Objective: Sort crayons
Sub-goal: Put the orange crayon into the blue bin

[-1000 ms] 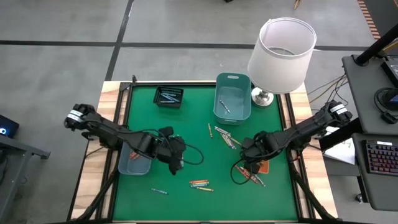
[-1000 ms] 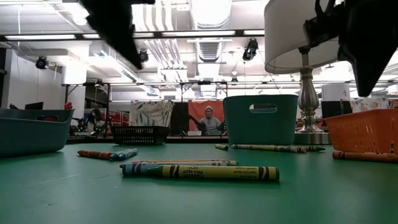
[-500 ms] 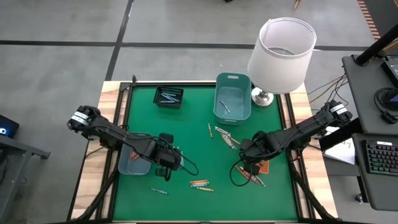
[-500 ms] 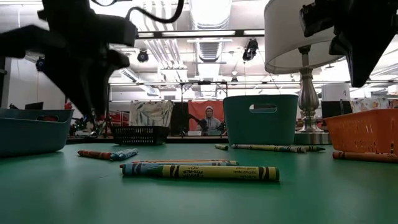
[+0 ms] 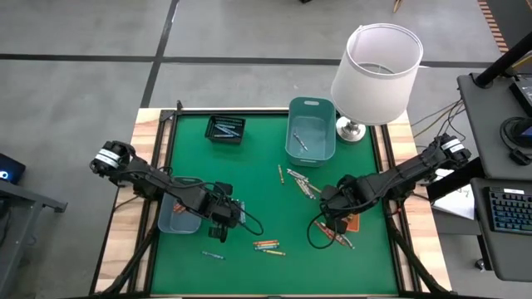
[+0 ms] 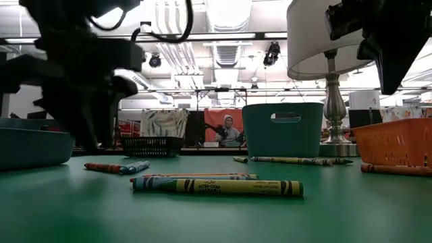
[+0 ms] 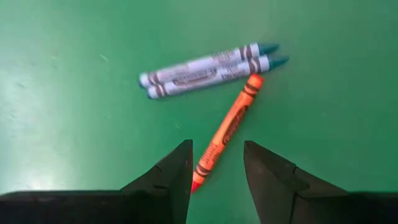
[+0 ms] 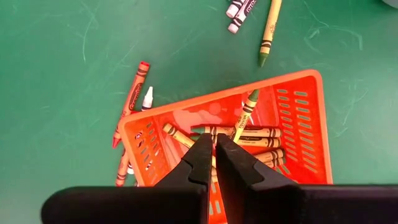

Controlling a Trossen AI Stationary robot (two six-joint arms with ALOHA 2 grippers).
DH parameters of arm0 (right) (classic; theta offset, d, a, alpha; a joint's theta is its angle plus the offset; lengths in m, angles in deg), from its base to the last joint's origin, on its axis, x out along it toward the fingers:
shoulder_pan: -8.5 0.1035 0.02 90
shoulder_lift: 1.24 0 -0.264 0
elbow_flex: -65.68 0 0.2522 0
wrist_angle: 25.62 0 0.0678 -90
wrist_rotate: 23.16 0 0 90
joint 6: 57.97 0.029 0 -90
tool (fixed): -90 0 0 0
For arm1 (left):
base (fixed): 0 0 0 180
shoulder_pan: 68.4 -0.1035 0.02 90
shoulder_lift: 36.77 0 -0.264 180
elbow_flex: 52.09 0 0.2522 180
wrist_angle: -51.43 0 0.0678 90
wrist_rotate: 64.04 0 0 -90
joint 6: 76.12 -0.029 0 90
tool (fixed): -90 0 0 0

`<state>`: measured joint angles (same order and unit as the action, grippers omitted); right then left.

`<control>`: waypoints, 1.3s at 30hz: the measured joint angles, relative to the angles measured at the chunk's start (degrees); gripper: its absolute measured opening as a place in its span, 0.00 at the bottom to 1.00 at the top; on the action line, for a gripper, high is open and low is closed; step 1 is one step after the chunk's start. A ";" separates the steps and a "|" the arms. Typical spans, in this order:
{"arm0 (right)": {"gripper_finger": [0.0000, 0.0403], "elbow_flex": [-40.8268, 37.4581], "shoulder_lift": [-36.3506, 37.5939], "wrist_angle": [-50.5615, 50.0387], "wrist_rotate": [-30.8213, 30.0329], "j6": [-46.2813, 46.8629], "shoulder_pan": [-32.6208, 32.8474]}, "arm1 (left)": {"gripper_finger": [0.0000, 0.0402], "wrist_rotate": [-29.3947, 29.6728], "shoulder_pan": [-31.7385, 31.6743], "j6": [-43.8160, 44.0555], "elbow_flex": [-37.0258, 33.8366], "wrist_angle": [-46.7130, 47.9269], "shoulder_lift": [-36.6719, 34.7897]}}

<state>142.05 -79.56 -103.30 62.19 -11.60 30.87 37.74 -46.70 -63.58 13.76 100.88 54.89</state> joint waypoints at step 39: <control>0.03 -0.02 0.00 1.95 0.02 0.09 0.00 | 0.21 -0.60 -0.11 2.00 -8.45 -13.48 -0.07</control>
<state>142.03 -79.56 -101.36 62.21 -11.51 30.87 37.14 -46.81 -61.58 5.31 87.40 54.82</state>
